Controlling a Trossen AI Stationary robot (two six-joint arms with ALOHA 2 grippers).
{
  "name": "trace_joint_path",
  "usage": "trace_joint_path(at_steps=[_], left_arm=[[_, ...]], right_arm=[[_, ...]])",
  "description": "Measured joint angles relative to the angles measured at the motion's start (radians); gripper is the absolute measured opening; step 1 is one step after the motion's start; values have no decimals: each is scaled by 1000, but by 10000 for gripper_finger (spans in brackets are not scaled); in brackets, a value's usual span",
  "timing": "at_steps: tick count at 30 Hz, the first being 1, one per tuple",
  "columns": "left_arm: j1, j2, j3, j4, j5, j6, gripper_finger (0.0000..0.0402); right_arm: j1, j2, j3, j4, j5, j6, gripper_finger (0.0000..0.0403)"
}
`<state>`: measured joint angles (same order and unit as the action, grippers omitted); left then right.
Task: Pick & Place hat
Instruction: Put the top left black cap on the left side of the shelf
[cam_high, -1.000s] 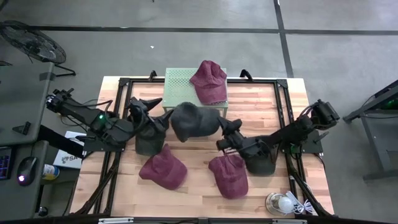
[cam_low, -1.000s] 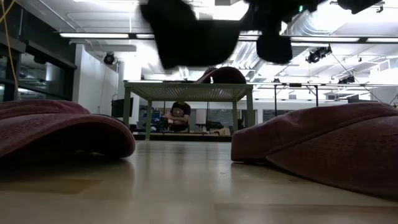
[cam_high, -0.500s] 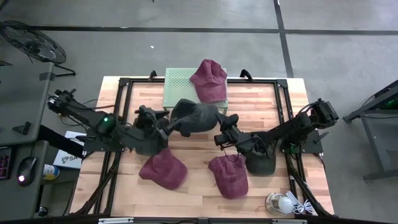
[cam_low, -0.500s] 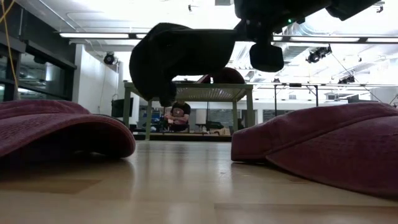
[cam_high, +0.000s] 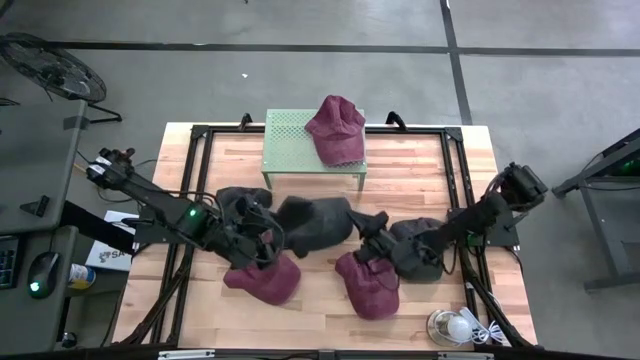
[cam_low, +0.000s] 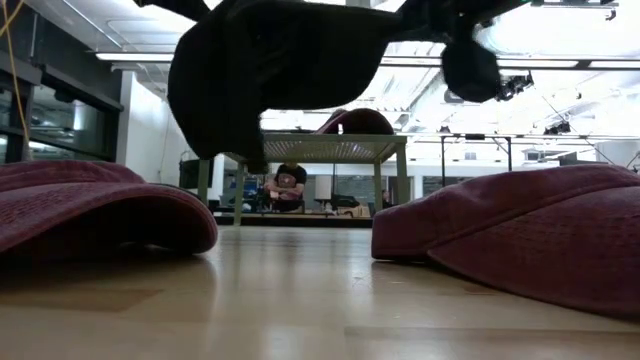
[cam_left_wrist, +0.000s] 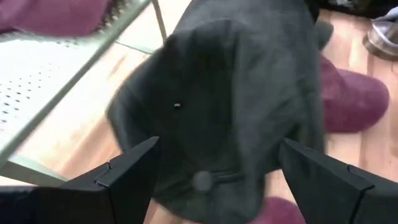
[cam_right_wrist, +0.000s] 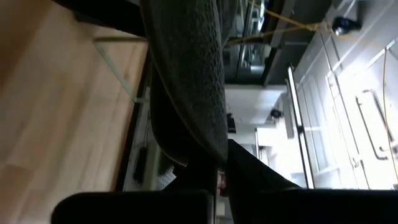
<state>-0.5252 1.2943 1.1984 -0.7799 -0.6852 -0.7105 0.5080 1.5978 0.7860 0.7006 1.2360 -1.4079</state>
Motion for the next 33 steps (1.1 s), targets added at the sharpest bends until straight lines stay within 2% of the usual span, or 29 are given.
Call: trace_joint_path(at_steps=[8,11,23,33], left_arm=[[-5,37,0,-85,95,-1,317],[-5,70,-1,-129,103,-3,317],[-6,151,-1,-120,183,5,317],[-21,165,-1,-126,224,236,317]], right_arm=[[96,0,0,-139,46,91,5],[127,0,0,-135,82,92,5],[174,0,0,-116,112,117,5],[173,0,0,-68,119,127,5]])
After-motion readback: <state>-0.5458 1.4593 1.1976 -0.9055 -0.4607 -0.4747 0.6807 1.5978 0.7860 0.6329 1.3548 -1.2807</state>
